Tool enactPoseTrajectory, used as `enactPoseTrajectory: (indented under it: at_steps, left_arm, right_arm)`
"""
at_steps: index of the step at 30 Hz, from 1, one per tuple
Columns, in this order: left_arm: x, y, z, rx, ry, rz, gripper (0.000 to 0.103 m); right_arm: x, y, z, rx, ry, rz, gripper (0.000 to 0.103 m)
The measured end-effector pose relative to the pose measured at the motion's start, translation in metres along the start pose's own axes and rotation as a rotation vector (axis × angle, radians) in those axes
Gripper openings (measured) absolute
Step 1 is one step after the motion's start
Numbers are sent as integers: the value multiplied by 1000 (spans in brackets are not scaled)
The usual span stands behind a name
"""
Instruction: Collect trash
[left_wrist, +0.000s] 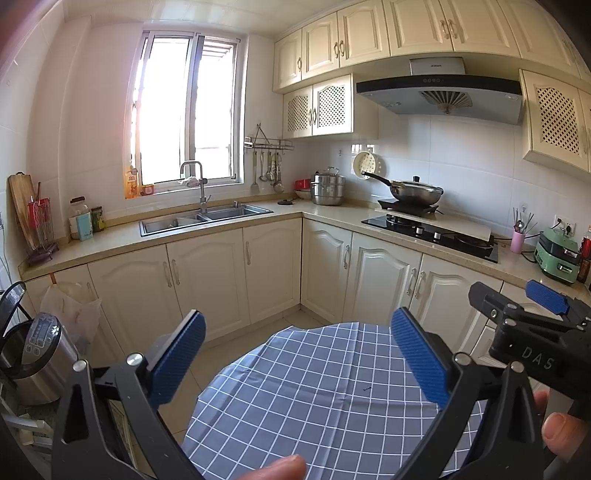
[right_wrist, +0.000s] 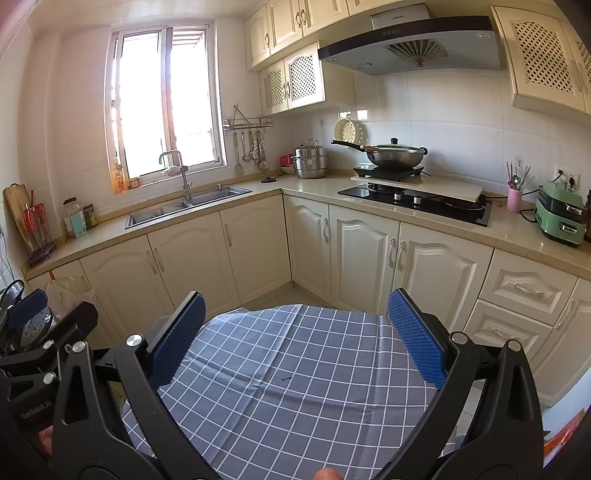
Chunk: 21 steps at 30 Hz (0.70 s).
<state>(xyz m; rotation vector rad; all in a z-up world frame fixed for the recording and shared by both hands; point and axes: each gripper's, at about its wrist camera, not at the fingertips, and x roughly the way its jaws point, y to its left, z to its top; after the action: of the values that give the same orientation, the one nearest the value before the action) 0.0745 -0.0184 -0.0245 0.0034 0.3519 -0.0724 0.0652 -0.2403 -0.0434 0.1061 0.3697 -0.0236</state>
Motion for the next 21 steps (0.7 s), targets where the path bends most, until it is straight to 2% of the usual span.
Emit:
enactPoseTrajectory:
  at_steps: [4, 6, 11, 21]
  left_arm:
    - [-1, 0, -1, 1, -4, 10, 98]
    - [-3, 0, -1, 3, -33, 39, 98]
    - [-6, 2, 0, -16, -46, 39, 98]
    - [-5, 0, 3, -13, -30, 36, 98]
  right_arm:
    - [1, 0, 0, 0, 1, -1, 97]
    - [1, 0, -1, 1, 5, 1, 97]
    - [2, -2, -1, 1, 7, 6, 97]
    - [2, -3, 0, -2, 6, 7, 97]
